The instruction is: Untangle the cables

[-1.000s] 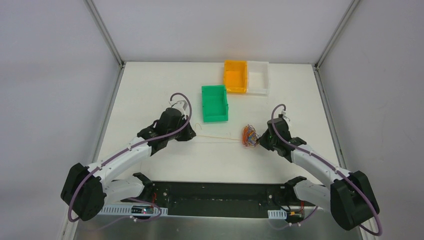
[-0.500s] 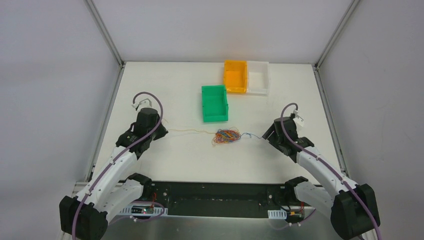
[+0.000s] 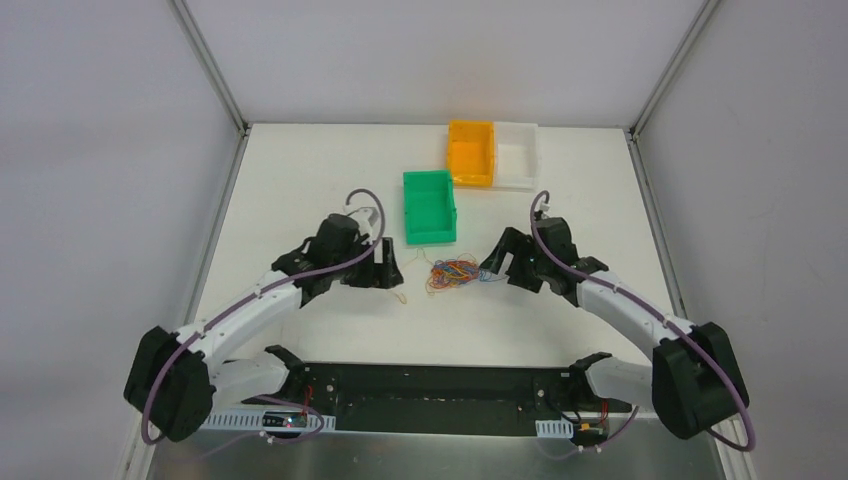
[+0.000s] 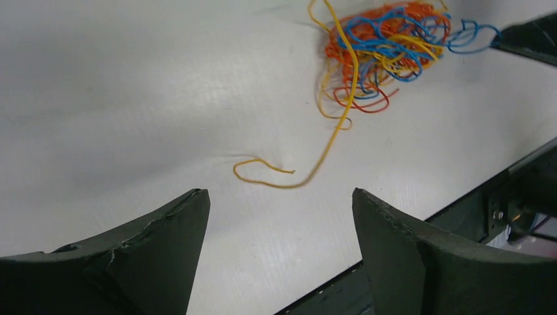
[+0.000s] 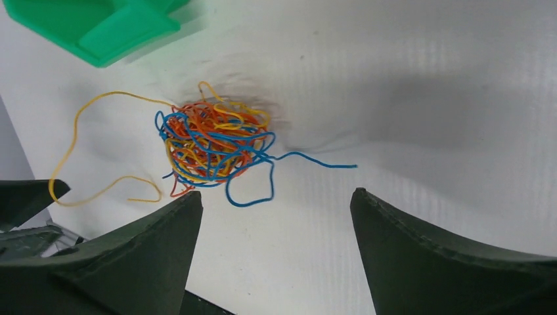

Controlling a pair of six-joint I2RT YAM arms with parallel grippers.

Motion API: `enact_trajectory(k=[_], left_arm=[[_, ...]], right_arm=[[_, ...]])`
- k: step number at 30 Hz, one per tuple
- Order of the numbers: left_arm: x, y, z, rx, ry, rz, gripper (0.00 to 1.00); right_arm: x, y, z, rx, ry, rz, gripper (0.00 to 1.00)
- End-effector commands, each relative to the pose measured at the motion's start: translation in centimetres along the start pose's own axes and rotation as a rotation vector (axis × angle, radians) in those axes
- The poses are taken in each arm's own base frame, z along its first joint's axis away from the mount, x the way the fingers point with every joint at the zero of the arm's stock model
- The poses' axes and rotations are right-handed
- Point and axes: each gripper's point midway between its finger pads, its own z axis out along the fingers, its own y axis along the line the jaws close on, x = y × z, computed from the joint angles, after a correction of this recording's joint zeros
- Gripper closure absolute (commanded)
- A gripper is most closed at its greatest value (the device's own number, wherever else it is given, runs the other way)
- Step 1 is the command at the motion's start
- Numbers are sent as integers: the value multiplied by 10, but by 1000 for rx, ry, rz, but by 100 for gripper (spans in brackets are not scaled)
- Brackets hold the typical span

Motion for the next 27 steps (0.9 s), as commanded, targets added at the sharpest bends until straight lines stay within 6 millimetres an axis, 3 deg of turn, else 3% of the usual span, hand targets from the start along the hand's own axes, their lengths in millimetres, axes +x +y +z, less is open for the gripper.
enact_trajectory(k=[1, 4, 9, 12, 16, 19, 22, 27], left_arm=[[-7, -53, 20, 102, 28, 220, 15], [-6, -67, 43, 91, 79, 256, 15], [-15, -87, 61, 86, 79, 313, 18], [-26, -91, 60, 64, 51, 340, 20], [-47, -87, 43, 5, -22, 370, 22], [-53, -101, 35, 75, -29, 444, 22], [-48, -116, 47, 143, 28, 471, 22], [-30, -148, 70, 307, 157, 506, 29]], right_arm=[[-7, 39, 14, -118, 59, -14, 18], [-13, 43, 22, -119, 46, 10, 28], [-15, 48, 24, -135, 48, 19, 43], [-16, 44, 20, -116, 33, 21, 43], [-16, 43, 3, -120, 1, 41, 38], [-13, 44, -11, -156, -30, 90, 38], [-4, 47, -20, -219, -50, 101, 38], [2, 34, -28, -207, -102, 98, 38]])
